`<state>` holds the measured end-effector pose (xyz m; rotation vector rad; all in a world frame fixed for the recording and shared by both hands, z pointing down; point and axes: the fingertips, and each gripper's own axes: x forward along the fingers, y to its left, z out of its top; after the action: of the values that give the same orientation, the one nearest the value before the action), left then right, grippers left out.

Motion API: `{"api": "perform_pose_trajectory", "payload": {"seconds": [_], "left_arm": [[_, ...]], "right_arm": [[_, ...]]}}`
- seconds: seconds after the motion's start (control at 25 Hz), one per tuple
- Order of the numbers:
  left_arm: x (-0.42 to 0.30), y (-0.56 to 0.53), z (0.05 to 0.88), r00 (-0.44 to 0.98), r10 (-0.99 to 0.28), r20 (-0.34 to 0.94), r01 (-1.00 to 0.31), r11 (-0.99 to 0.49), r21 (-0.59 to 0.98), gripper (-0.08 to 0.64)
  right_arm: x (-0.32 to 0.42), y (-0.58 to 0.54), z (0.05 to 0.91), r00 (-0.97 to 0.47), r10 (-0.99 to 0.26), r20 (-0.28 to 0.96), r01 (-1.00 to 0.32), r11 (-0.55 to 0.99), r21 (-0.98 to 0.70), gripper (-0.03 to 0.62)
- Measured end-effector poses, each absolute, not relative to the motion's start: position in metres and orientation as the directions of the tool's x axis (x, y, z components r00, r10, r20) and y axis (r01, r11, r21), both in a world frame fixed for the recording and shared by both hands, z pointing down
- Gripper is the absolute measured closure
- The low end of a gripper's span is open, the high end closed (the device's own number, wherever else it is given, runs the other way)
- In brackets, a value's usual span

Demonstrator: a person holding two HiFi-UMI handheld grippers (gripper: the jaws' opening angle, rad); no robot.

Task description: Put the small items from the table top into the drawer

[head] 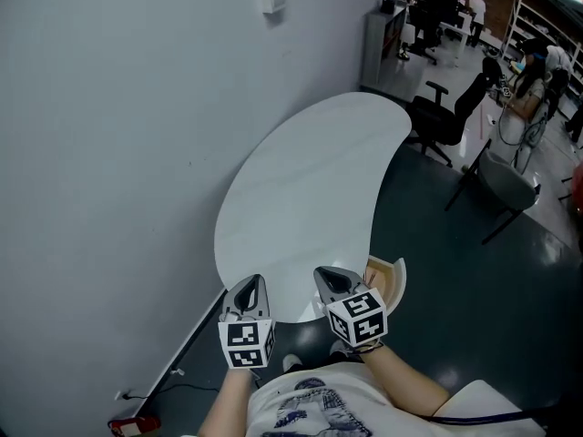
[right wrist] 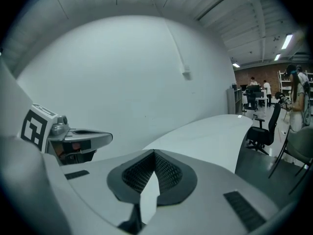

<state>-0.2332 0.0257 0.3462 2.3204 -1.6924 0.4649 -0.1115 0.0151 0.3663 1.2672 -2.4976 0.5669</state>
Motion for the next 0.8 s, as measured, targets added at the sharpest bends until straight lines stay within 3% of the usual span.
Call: {"api": "perform_pose_trajectory", "payload": {"seconds": [0.8], "left_arm": [[-0.286,0.06,0.319,0.348,-0.885,0.309,-0.933,-0.361,0.017,0.525]], "right_arm": [[-0.175,0.058,0.323,-0.52,-0.785,0.338,-0.852,0.507,-0.134,0.572]]}}
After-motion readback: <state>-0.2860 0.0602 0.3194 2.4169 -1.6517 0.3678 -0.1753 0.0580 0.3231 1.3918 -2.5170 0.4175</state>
